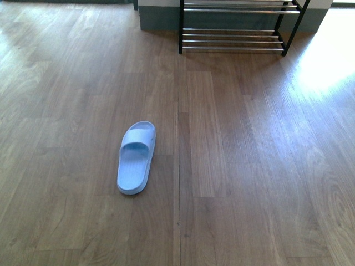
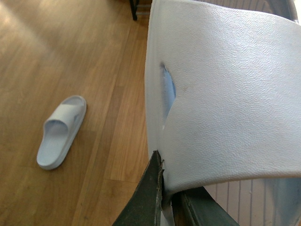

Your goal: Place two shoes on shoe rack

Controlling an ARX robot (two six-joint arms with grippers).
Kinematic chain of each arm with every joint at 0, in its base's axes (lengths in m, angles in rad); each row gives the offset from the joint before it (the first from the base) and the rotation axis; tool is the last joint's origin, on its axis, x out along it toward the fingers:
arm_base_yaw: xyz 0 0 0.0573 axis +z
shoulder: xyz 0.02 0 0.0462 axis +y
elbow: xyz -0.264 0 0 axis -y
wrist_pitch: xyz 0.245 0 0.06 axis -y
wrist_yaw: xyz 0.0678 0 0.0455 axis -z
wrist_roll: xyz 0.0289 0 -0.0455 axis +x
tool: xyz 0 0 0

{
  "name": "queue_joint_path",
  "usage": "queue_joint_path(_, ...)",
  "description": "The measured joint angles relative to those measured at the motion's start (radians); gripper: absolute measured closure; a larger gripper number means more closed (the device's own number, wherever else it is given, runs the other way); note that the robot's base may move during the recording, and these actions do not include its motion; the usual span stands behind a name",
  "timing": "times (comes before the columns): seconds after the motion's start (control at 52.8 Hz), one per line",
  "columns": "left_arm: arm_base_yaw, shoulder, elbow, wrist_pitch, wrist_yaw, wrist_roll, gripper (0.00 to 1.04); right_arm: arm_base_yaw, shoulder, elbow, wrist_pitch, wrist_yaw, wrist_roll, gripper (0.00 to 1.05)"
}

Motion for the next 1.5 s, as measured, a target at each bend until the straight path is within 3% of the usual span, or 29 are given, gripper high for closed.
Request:
queue_joint_path(0.36,0.000,0.000,0.000,0.000,0.000,0.000,0.09,-0.136,-0.330,-0.072,-0.180,-0.114,0.040,1.03)
queue_joint_path(1.497,0.000,0.000,0.000,0.000,0.000,0.000,0.09,-0.139,-0.336,-0.074,-0.183,-0.118,0.042,1.03)
